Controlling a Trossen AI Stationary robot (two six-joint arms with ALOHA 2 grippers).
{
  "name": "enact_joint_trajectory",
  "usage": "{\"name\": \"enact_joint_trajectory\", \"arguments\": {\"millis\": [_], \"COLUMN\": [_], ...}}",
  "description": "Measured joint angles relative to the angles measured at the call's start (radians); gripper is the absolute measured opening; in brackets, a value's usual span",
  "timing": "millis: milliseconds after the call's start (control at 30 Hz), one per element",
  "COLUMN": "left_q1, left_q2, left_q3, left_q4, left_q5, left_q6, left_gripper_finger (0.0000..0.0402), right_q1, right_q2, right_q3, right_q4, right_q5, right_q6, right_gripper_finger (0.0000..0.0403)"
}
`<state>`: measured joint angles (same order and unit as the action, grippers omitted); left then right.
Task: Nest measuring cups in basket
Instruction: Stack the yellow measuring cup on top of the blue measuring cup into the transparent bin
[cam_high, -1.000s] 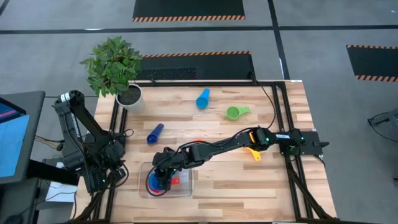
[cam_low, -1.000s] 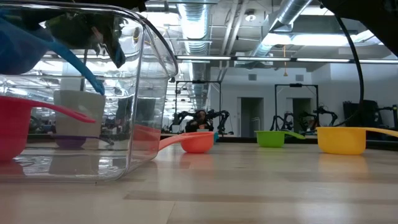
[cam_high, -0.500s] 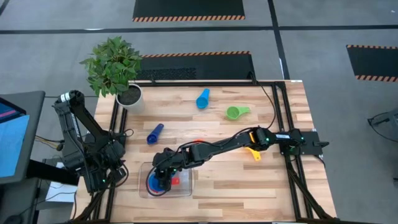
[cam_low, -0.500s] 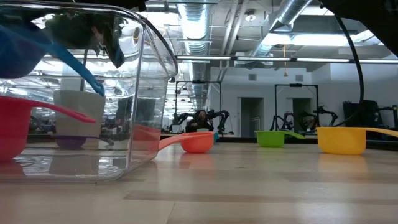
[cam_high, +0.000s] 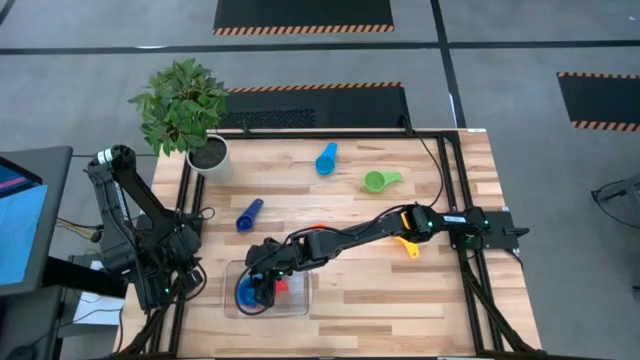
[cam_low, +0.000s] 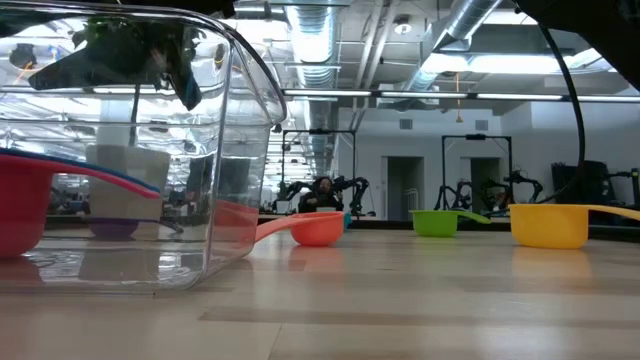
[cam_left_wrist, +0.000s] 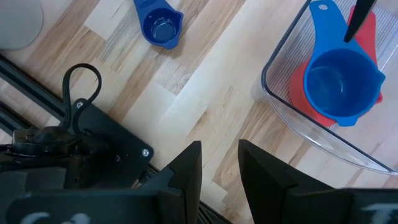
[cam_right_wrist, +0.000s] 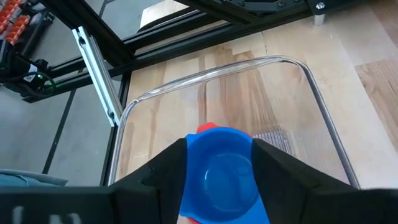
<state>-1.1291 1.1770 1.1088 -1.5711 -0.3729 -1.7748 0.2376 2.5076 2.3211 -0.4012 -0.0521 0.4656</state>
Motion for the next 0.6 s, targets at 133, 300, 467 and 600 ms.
{"name": "enact_joint_trajectory", "arguments": {"millis": [133,300,467,600], "left_q1": [0.0,0.0,0.0,0.0], "left_q2": [0.0,0.0,0.0,0.0], "left_q3": [0.0,0.0,0.0,0.0], "left_q4": [0.0,0.0,0.0,0.0], "left_q5": [0.0,0.004,0.01,0.01], "left_q6": [-0.003,-0.01,-0.01,-0.002], "left_gripper_finger": [0.0093,0.0093,0.0093,0.0093], "right_q1": [-0.019,-0.06,-0.101,-0.12], "right_q2": [0.0,-0.024,-0.101,-0.174], "right_q3": [0.0,-0.002,-0.002,-0.001], "right_q4": [-0.001,-0.005,-0.002,-0.027], "right_q5": [-0.003,-0.1,-0.317,-0.466], "right_q6": [0.0,0.061,0.119,0.105], "right_gripper_finger": [0.0201,0.0191,0.0177,0.0168]}}
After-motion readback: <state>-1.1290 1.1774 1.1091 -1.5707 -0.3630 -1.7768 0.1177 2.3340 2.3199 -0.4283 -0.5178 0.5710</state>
